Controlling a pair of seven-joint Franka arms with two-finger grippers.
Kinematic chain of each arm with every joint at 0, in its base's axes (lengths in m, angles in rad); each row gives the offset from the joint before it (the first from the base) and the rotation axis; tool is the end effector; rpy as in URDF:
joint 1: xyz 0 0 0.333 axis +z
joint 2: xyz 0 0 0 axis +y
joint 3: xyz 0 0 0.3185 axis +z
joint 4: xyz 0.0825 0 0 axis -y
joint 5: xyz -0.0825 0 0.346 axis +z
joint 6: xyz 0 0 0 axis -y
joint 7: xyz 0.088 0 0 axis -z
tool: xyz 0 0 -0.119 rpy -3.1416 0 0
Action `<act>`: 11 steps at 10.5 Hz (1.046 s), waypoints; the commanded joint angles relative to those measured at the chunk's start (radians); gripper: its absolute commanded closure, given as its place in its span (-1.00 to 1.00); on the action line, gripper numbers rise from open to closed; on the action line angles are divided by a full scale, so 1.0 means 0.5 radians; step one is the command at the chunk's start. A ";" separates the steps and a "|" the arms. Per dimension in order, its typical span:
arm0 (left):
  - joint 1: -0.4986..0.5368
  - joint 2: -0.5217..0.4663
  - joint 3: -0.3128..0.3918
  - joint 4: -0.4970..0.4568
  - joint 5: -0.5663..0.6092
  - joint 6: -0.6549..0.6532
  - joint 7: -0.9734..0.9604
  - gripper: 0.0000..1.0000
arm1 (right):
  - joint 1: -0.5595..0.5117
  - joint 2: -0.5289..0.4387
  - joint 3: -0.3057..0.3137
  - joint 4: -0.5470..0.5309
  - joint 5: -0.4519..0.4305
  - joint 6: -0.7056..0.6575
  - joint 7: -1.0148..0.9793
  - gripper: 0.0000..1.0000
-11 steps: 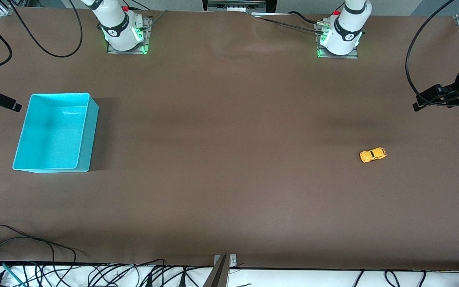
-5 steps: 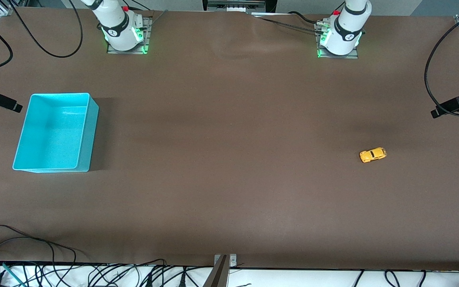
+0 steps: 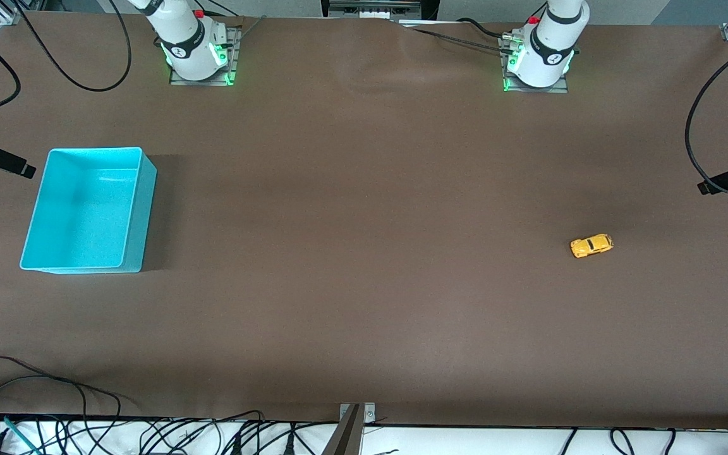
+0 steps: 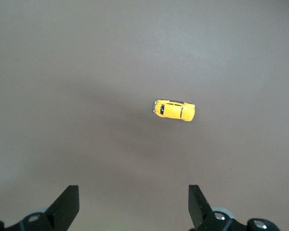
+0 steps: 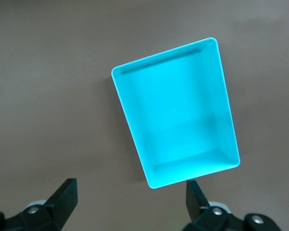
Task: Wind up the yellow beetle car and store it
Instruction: 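Move the left gripper down over the yellow beetle car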
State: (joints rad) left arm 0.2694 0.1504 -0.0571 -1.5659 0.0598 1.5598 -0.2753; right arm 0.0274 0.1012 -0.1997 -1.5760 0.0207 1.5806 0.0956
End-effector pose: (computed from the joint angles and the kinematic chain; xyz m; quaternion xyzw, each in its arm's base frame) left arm 0.5376 0.1254 0.5360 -0.9676 -0.2386 0.0772 0.0280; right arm 0.5360 -0.0856 0.5609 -0.9899 0.1340 0.0472 0.0021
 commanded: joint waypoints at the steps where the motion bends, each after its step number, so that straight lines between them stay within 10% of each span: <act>1: 0.013 0.012 -0.024 0.033 0.052 -0.018 -0.527 -1.00 | -0.009 0.009 0.004 0.020 0.020 -0.007 0.024 -1.00; 11: -0.345 0.236 0.295 -0.565 -0.083 0.982 -2.010 -1.00 | -0.018 0.043 0.001 0.020 0.020 0.026 0.021 -1.00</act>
State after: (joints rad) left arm 0.1320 0.2439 0.0690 -1.8270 0.0335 1.9943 -1.2105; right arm 0.0253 0.1135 -0.2006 -1.5760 0.0208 1.5871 0.0987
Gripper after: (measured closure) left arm 0.000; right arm 0.000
